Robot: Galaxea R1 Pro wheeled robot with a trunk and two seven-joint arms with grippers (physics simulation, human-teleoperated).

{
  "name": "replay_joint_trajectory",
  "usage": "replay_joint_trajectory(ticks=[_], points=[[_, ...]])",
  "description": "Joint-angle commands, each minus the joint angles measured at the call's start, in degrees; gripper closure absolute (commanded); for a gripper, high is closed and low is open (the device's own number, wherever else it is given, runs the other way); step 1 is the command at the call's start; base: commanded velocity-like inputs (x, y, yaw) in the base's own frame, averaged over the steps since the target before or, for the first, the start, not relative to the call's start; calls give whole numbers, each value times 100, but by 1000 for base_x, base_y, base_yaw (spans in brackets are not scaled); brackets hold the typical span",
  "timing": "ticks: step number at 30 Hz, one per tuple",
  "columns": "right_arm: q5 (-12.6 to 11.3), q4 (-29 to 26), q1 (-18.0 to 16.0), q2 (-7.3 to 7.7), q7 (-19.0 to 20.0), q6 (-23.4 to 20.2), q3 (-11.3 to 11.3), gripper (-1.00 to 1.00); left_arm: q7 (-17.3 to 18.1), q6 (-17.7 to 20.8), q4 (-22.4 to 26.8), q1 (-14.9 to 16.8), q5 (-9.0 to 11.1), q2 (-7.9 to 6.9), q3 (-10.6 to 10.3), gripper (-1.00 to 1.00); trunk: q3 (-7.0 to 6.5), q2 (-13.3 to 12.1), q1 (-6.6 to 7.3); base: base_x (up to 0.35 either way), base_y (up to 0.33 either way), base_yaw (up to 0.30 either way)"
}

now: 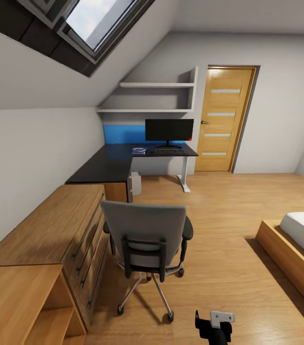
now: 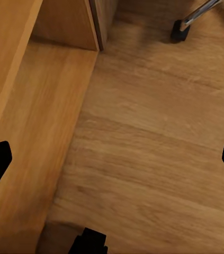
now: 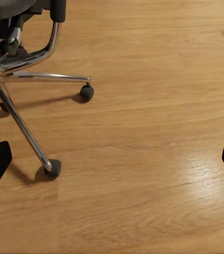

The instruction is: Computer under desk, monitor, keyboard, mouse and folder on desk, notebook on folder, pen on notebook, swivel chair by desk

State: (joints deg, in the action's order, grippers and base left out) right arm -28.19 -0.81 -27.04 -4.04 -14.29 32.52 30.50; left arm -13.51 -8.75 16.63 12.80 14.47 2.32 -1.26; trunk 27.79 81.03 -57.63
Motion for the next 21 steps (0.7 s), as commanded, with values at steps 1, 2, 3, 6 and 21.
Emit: replay_joint_trajectory(ticks=[1, 2, 3, 6, 21], points=[[-29, 2, -3, -4, -30, 10, 51, -100, -17, -22, -2, 3, 41, 2, -15, -100, 24, 45, -22, 0, 0, 0], [-29, 2, -3, -5, -30, 10, 51, -100, -18, -22, -2, 3, 42, 1, -15, -100, 42, 85, -44, 0, 0, 10], [-29, 2, -3, -6, -30, 10, 51, -100, -18, -22, -2, 3, 41, 0, -15, -100, 60, 125, -66, 0, 0, 35], [-30, 2, -3, -8, -30, 10, 52, -100, -20, -22, -2, 3, 44, -1, -15, -100, 114, 245, -132, 0, 0, 144], [-29, 2, -3, 4, -30, 10, 44, -100, -28, -22, -2, 3, 38, 5, -15, -100, 383, 847, -462, -54, 0, 46]])
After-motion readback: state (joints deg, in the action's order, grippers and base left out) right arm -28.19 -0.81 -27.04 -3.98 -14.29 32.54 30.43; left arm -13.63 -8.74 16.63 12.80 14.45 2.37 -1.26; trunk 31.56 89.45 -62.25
